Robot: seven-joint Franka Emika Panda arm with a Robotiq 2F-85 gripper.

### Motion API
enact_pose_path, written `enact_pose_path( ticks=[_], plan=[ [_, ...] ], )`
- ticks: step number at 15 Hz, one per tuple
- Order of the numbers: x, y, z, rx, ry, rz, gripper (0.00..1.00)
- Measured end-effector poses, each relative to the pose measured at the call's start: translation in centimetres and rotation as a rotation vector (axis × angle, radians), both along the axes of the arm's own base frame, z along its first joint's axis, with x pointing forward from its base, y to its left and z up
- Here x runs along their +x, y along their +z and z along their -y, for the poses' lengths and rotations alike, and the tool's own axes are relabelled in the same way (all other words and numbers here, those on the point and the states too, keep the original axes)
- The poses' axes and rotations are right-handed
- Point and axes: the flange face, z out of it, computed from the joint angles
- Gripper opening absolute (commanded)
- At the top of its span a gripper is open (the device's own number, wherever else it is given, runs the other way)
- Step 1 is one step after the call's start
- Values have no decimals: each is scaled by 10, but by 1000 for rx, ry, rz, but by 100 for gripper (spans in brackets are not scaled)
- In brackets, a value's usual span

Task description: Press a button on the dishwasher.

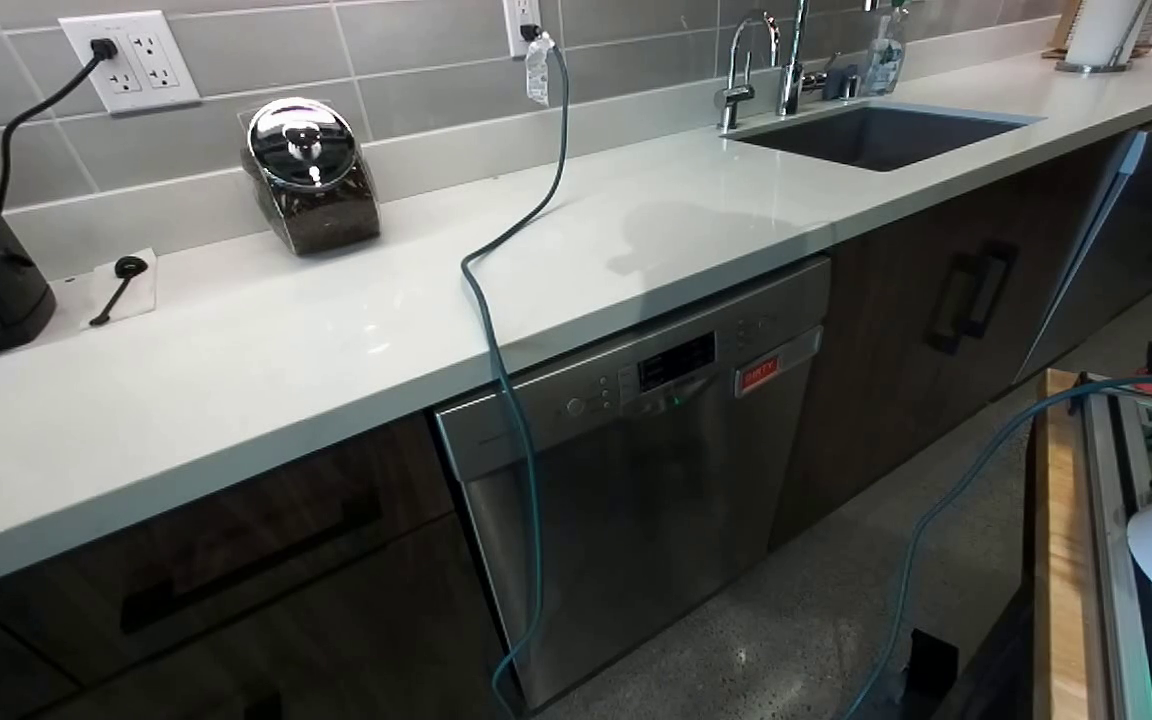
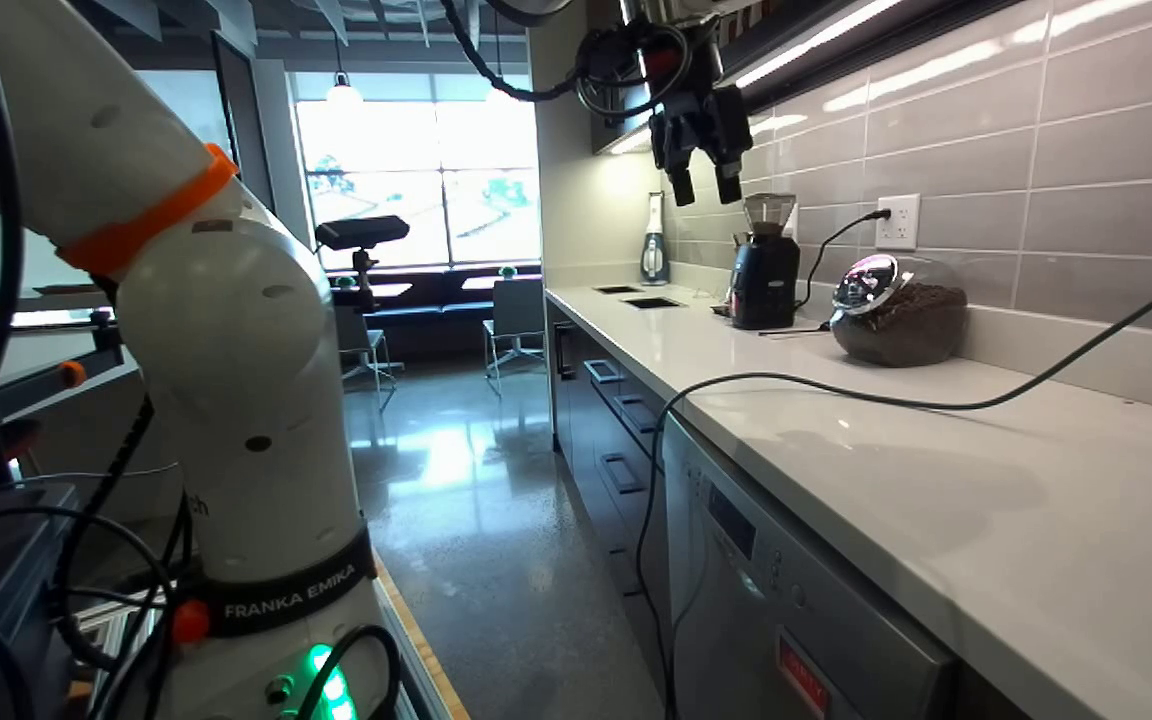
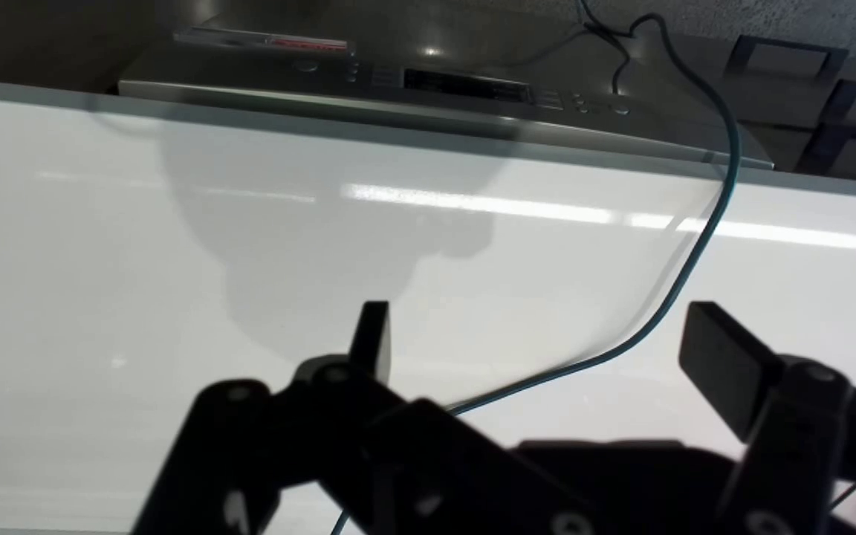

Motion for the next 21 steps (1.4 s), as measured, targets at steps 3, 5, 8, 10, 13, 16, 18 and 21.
enact_pose_path(
  ticks=[3,5,8,10,13,16,18,21],
  plan=[
    [1,0,13,-5,24,12,100],
    [4,-1,24,-21,44,27,100],
    [10,-3,39,-40,74,54,100],
    [12,-6,43,-49,82,55,100],
    [12,-6,44,-52,84,53,100],
    [12,-6,44,-53,85,53,100],
    [12,-7,43,-50,87,50,100],
    [15,-18,32,-46,109,19,100]
  ],
)
